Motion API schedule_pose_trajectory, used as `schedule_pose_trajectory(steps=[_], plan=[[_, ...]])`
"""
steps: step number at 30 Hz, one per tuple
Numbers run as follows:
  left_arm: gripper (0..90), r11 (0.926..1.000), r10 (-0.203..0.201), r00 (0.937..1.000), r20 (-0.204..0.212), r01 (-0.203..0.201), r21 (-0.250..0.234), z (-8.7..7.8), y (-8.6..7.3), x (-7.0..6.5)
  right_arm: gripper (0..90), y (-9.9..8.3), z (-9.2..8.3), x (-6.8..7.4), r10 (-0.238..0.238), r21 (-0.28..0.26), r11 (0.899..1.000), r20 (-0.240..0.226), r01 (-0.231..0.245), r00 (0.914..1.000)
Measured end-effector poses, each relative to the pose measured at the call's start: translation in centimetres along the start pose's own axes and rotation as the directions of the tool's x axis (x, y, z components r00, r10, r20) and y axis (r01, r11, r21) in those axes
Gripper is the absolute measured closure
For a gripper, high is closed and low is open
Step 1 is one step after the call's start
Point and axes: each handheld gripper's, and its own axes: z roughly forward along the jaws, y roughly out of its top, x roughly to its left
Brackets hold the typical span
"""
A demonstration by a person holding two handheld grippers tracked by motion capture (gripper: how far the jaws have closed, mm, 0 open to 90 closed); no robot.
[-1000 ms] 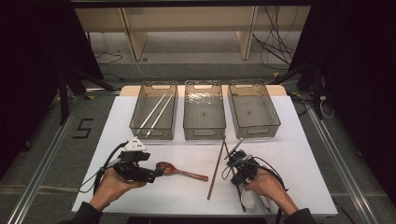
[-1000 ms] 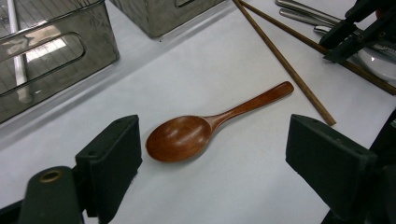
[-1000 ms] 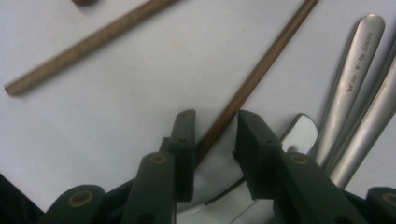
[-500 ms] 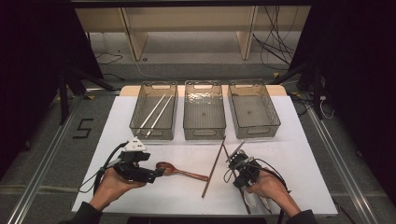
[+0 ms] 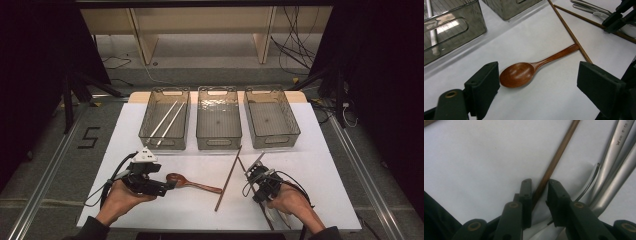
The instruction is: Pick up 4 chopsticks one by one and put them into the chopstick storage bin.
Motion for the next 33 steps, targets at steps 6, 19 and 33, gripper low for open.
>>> schedule_pose_trajectory(steps=[6, 19, 33], plan=[[17.5, 1.0000, 0.000, 1.0000, 0.000, 0.001, -0.001, 0.00, 0.02, -0.03, 77.2, -0.41, -0.12, -0.43, 0.018, 0.012, 1.000, -0.008, -0.018, 0.9998], [17.5, 1.0000, -0.002, 1.0000, -0.001, 0.002, -0.002, 0.10, 0.01, -0.14, 84.0, -0.69, -0.24, -0.84, 0.032, 0.035, 0.999, -0.036, -0.031, 0.9988], [17.5, 1.0000, 0.001, 1.0000, 0.004, -0.001, -0.001, 0.15, 0.03, -0.17, 86.0, -0.47, -0.39, -0.34, 0.007, -0.008, 1.000, -0.100, -0.008, 0.9950]])
